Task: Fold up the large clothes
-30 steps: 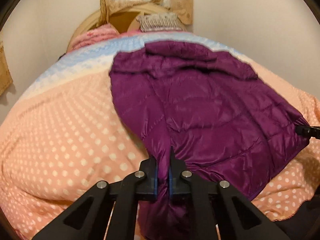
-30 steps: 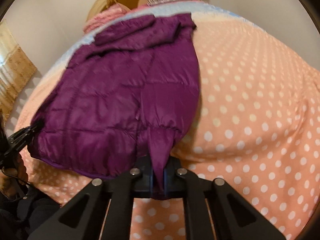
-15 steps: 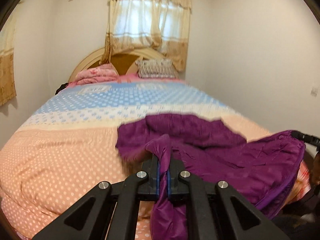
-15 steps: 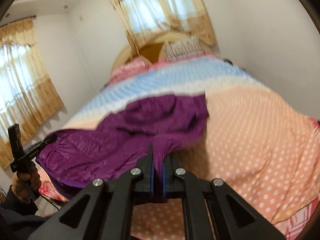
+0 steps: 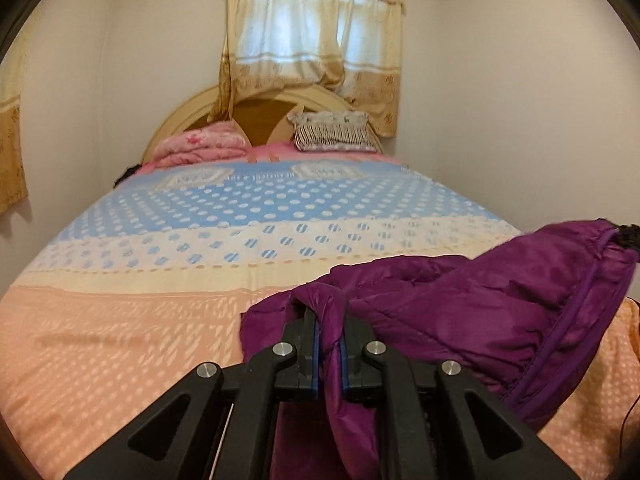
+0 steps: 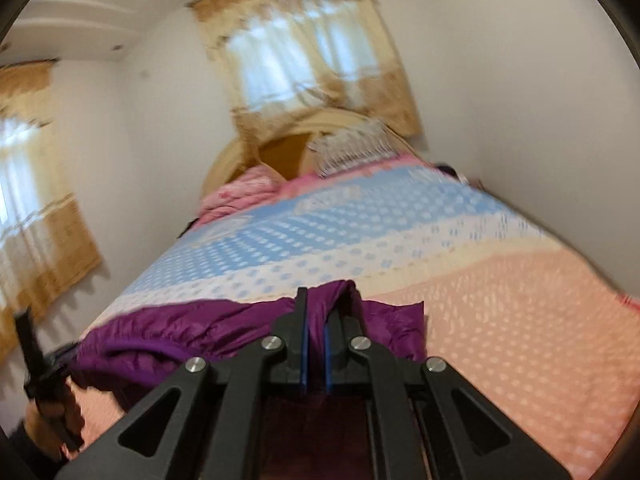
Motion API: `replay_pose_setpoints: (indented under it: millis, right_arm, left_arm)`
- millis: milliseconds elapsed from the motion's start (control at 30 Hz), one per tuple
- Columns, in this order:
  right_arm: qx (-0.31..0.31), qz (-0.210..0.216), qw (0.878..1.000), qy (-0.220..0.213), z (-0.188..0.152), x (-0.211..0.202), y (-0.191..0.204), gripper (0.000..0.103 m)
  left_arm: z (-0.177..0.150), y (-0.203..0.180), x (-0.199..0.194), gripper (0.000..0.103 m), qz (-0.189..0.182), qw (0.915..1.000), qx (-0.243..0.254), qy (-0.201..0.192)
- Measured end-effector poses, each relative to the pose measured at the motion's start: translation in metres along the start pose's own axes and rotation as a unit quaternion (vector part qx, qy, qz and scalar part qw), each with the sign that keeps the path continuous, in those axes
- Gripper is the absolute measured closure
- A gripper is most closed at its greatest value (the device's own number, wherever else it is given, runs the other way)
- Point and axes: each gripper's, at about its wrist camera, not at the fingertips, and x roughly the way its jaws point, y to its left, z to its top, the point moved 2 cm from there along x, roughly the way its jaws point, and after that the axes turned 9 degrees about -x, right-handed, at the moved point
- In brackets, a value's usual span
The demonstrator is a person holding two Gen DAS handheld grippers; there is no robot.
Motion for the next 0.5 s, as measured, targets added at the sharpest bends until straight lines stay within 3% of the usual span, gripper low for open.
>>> replay_pose_setpoints:
  millis: [167,333,367,400,433,500]
  right_arm:
    - [0.004,-0.02,0.999,0.033,-0.005,0.063,-0.017,0.096]
    - [-0.001,-0.03,0.998,0.056,-0.011,0.094,-0.025,0.095]
    - [-0.004,-0.03,0.998,0.064,-0.012,0.101,-0.026,0.095]
    - [-0.009,-0.03,0.997,0.07,-0.012,0.108,-0.026,0.095]
    - [-0.012,-0.033,0.997,0.073,-0.011,0.112,-0.026,0.095]
    - [-0.017,-0.032,0.996,0.082,-0.01,0.126,-0.025,0.094]
  left_arm:
    - [0.003,0.009,0.044,0.081,0.02,0.9995,-0.021,0.013]
    - [-0.003,0.025,0.062,0.06,0.018,0.9971,-0.073,0.009]
    - [-0.005,0.028,0.064,0.051,0.025,0.9964,-0.081,0.004]
    - [-0.005,0.03,0.066,0.031,0.044,0.9953,-0.087,-0.003]
    - [-0.004,0.033,0.064,0.023,0.074,0.9933,-0.087,-0.02]
    - [-0.001,0.036,0.056,0.017,0.078,0.9919,-0.086,-0.051]
